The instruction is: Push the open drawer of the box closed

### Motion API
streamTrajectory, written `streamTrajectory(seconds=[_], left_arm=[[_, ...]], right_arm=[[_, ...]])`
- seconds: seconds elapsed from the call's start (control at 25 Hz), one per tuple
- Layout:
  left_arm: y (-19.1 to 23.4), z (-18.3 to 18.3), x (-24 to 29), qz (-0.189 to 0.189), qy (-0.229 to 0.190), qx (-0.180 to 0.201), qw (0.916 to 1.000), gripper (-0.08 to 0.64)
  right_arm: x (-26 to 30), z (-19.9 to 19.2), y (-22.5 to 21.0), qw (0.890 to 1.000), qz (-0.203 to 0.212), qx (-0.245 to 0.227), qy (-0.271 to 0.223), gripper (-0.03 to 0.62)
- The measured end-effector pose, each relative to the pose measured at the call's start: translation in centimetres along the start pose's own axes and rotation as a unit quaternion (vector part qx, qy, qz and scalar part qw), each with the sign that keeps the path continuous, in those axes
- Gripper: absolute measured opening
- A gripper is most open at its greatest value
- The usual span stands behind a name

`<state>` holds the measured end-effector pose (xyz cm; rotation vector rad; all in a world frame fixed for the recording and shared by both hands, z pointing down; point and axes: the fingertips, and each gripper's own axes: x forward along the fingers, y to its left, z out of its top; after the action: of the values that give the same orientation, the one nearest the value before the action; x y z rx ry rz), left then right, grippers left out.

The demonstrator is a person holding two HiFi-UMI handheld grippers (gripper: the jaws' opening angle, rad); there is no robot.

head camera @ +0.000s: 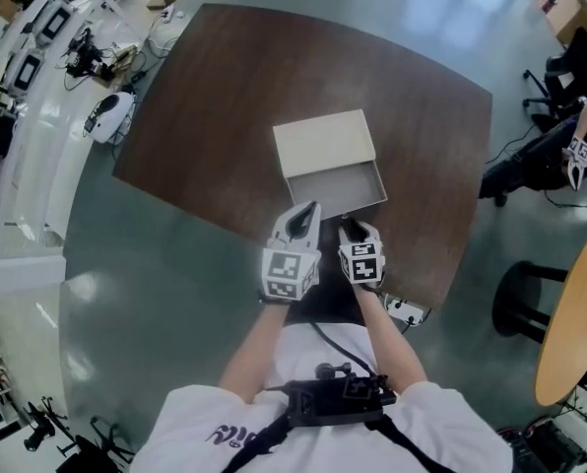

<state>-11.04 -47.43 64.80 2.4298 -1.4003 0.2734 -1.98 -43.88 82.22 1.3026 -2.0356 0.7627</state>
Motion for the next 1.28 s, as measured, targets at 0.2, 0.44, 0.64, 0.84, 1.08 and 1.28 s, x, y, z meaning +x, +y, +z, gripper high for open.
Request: streamTrajectory(seconds=[0.2, 0.44, 0.64, 0.84, 1.08, 1.28], left_arm=[[1.4, -0.3, -0.5, 0.012, 0.006, -0.005, 0.9999, 0.009], [2.0, -0.5, 0.0, 0.018, 0.007, -0.011, 0.9998, 0.009], [2.4, -0.2, 0.4, 0.026, 0.002, -0.016, 0.9995, 0.009], [3.1, 0.5, 1.1, 0.037, -0.002, -0.022, 0.9991, 0.009], [4.2, 0.9, 1.4, 0.057, -0.001, -0.031, 0.9979, 0.009], [5.8, 1.6, 1.5, 0.072, -0.001, -0.038, 0.9967, 0.009]], right_arm=[[0.8, 1.3, 0.6, 1.0, 0.003, 0.005, -0.007, 0.123], [1.6, 1.8, 0.9, 1.0, 0.004, -0.004, 0.004, 0.072], [1.5, 2.0, 1.0, 1.0, 0.011, 0.004, 0.001, 0.072], [2.5, 3.7, 0.8, 1.0, 0.019, 0.008, 0.0, 0.072], [3.9, 5.8, 0.2, 1.0, 0.027, 0.013, 0.0, 0.072], [6.0, 8.7, -0.2, 0.999, 0.032, 0.009, -0.005, 0.072]])
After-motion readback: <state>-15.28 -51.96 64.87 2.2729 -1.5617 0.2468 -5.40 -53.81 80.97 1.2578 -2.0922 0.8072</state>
